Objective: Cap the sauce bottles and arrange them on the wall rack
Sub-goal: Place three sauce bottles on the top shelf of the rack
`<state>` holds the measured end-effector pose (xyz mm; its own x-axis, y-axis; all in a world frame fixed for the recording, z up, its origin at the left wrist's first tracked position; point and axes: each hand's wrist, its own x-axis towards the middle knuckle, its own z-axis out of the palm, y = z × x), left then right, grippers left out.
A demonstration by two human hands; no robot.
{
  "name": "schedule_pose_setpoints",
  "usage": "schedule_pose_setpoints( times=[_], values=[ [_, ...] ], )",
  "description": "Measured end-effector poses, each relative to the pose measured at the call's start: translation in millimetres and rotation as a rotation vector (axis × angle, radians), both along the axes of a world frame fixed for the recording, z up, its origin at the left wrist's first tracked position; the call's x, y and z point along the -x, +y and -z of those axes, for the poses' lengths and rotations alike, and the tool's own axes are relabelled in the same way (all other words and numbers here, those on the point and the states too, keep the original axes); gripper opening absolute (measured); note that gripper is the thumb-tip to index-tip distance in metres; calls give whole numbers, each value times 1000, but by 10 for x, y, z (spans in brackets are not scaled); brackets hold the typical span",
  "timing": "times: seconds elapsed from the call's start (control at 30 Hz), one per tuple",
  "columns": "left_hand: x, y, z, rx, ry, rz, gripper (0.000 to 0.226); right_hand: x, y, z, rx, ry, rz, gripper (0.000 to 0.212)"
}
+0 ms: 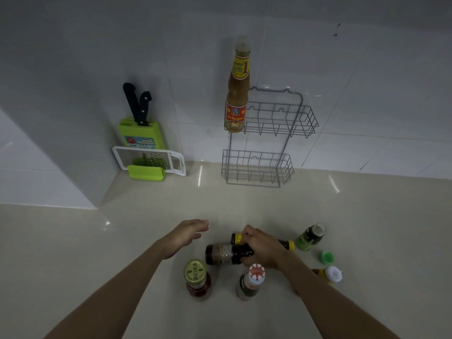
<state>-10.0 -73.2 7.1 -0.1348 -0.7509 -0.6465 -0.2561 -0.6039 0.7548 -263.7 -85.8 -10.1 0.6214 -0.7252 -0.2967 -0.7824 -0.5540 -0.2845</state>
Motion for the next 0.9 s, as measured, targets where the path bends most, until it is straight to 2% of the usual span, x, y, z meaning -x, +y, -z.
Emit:
schedule_pose_setpoints(
  times=[0.27, 0.37, 0.5, 0.6, 0.7, 0.83, 0.9],
  values=[
    [-30, 13, -16, 6, 2, -13, 53, -40, -155, -149, -196, -142, 107, 28],
    [-37, 30, -28, 14, -6, -12, 51, -54, -223, -205, -304, -128, 180, 33],
    [-38, 38, -63, 45, -24, 1, 38, -46, -307, -281, -476, -38, 283, 43],
    [-57, 38, -81, 48, -33, -11, 37, -68, -348, -379, -532, 23, 307, 52],
    [-79, 53, -97, 48, -42, -27, 35, -98, -360, -415, -574, 40, 344, 50],
    [-89, 64, -124, 51, -34, -41, 31, -145, -338, -518, -626, -74, 449, 44],
    [-95, 68, -136, 50, -33, -49, 30, -159, -330, -572, -711, -195, 552, 39]
  ],
)
